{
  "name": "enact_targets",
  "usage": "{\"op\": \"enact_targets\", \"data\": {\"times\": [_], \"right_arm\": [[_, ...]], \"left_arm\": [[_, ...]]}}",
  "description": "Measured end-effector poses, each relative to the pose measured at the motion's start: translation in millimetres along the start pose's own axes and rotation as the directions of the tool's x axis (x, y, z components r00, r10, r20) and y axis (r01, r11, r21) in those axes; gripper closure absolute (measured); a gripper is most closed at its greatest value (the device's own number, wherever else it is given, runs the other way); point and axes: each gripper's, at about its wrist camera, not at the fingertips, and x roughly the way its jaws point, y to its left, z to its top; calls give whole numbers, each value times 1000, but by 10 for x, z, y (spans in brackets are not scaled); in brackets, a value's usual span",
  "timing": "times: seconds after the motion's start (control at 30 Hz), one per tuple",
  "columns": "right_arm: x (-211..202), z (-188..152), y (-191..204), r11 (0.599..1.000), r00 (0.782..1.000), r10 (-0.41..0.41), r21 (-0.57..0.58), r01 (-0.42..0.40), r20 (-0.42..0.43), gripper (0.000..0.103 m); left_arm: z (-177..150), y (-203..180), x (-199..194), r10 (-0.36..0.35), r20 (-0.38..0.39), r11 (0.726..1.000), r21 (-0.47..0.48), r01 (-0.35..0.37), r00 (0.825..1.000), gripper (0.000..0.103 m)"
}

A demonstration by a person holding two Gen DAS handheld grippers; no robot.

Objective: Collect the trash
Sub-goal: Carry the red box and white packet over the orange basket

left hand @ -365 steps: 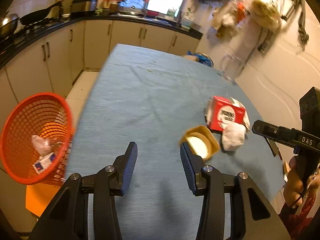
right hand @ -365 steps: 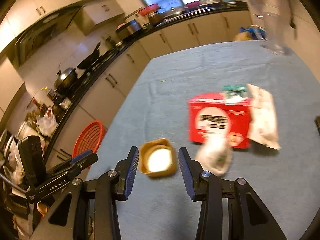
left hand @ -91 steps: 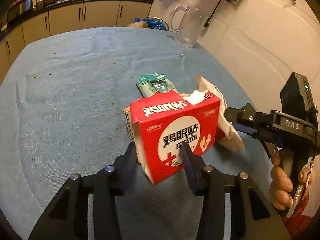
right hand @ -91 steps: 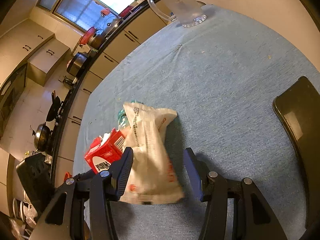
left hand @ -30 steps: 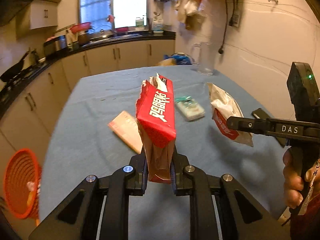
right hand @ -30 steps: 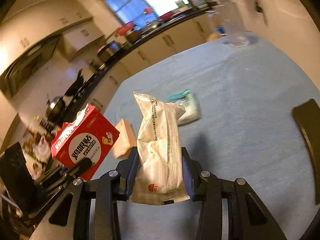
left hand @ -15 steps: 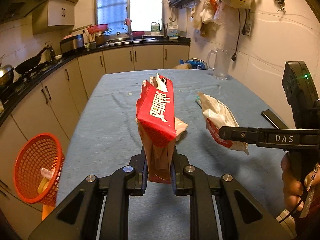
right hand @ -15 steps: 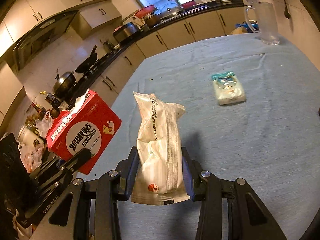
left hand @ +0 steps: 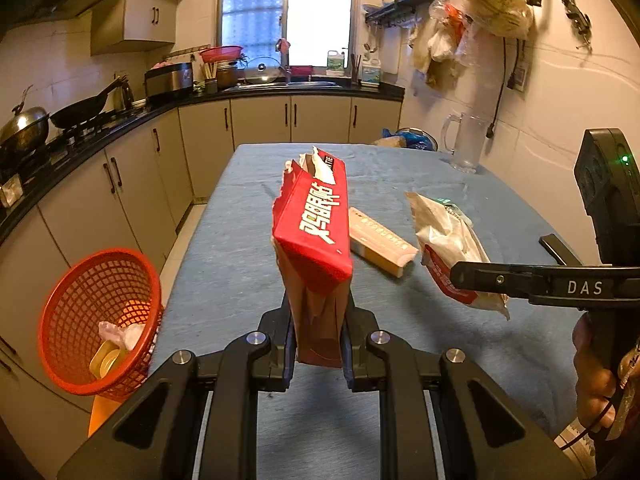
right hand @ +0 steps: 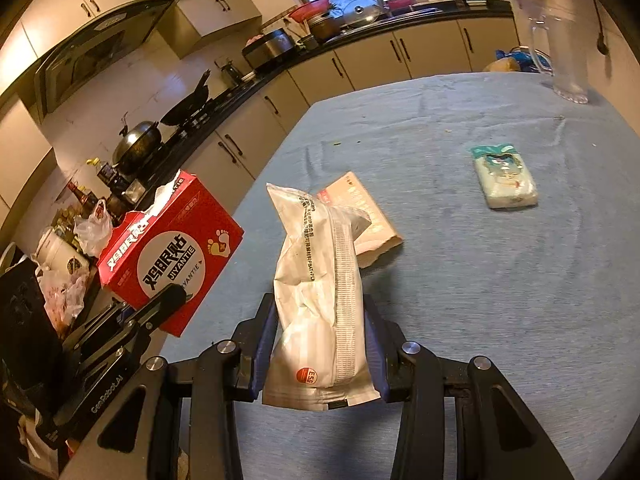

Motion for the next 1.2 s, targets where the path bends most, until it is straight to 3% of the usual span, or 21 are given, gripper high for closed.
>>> {"op": "enact_targets", "data": {"times": [0.6,1.2], "right_arm": [[373,108,757,992,997,42,-114,-50,-70,59],[859,224,1550,969,979,117,-195,-149,-167,59]], "left_arm": [[-89,799,-315,80,51,989,-127,-73,995,86],[-250,1639,-516,170,48,952,-265,-151,984,86]]}}
